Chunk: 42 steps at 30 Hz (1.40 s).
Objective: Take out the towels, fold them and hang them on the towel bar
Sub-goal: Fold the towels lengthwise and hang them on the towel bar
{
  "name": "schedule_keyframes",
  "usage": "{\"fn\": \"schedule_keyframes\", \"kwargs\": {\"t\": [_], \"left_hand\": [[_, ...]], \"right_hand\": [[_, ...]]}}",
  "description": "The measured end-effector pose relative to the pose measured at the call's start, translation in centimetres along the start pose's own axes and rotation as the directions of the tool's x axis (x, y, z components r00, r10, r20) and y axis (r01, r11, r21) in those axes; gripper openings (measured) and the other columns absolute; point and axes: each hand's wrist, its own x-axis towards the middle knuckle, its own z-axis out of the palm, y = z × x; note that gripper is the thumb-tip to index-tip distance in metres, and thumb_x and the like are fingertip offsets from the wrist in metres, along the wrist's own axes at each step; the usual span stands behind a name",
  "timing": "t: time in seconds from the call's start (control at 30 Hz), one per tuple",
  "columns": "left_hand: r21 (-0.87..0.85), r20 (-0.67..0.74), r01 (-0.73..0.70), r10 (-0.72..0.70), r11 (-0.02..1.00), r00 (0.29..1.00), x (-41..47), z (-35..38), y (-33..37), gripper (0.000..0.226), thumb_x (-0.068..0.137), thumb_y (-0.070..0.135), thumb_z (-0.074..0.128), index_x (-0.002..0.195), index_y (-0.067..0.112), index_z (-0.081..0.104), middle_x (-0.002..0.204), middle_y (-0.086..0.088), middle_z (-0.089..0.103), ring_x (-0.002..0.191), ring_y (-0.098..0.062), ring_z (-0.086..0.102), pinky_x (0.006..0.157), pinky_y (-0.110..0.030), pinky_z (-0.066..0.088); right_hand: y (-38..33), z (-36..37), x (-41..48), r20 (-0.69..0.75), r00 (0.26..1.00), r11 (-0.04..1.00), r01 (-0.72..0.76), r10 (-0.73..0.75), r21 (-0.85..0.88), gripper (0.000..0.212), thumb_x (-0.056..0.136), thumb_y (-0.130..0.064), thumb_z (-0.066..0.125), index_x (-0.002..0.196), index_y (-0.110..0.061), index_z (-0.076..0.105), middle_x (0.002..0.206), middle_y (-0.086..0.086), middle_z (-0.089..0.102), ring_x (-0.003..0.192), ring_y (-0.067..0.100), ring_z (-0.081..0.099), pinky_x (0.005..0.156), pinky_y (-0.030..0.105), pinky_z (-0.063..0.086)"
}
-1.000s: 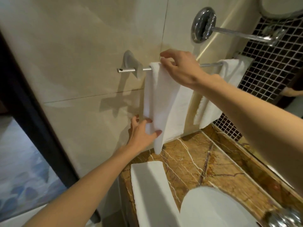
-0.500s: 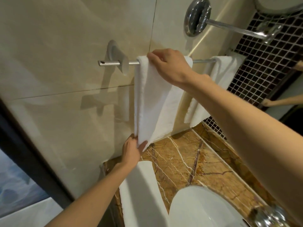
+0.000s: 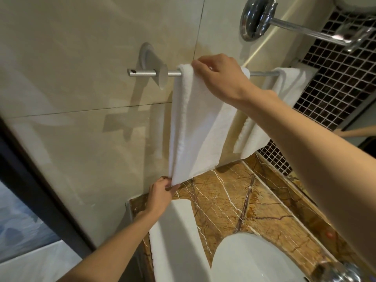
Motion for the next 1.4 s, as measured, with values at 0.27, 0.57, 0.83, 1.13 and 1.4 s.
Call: {"fn": "schedule_keyframes", "kwargs": {"t": [0.27,0.57,0.83,1.13,1.4], "left_hand": [[0.004,-0.058,0.003,-0.002,1.000,0.998,0.3,0.3,-0.4,0.017,0.075,0.018,0.080,0.074,0.003,0.071,0.077,-0.002,0.066,0.069,-0.021,0.064,0.063,-0.028,0.048],[-0.129,-0.160,0.153,-0.173,0.980,0.972,0.1,0.5,0.4,0.021,0.072,0.019,0.082,0.060,0.009,0.068,0.047,0.012,0.056,0.044,0.002,0.040,0.045,-0.011,0.032],[-0.276,-0.240,0.208,-0.277,0.938,0.930,0.0,0.1,0.7,0.037,0.068,0.012,0.084,0.060,0.017,0.049,0.051,0.003,0.053,0.050,-0.015,0.047,0.055,-0.024,0.042],[-0.356,-0.145,0.201,-0.266,0.913,0.953,-0.3,-0.1,1.0,0.036,0.067,0.006,0.084,0.083,0.012,0.052,0.071,-0.007,0.064,0.068,-0.022,0.059,0.070,-0.035,0.052],[-0.384,-0.099,0.185,-0.239,0.905,0.966,-1.2,0.2,1.3,0.014,0.072,0.009,0.081,0.082,0.006,0.072,0.070,0.001,0.071,0.066,-0.013,0.065,0.063,-0.016,0.050]], "right_hand": [[0.0,0.1,0.0,-0.020,1.000,1.000,0.005,-0.005,0.003,0.040,0.098,-0.035,0.039,0.089,-0.004,0.064,0.084,0.015,0.063,0.083,0.031,0.055,0.074,0.038,0.040],[0.0,0.1,0.0,-0.025,1.000,1.000,0.000,0.001,0.005,0.039,0.098,-0.034,0.041,0.094,-0.005,0.066,0.086,0.013,0.064,0.086,0.030,0.055,0.072,0.034,0.038],[0.0,0.1,0.0,-0.047,0.999,1.000,-0.014,0.014,0.010,0.040,0.097,-0.035,0.042,0.095,-0.003,0.066,0.088,0.016,0.065,0.086,0.031,0.056,0.072,0.034,0.037],[0.0,0.1,0.0,-0.034,0.999,1.000,-0.018,0.018,0.009,0.039,0.097,-0.035,0.041,0.094,-0.004,0.066,0.087,0.017,0.064,0.086,0.032,0.056,0.072,0.035,0.037],[-0.1,0.1,0.1,-0.023,0.999,1.000,-0.026,0.027,0.007,0.040,0.097,-0.035,0.041,0.094,-0.005,0.066,0.087,0.014,0.065,0.086,0.031,0.056,0.073,0.034,0.038]]}}
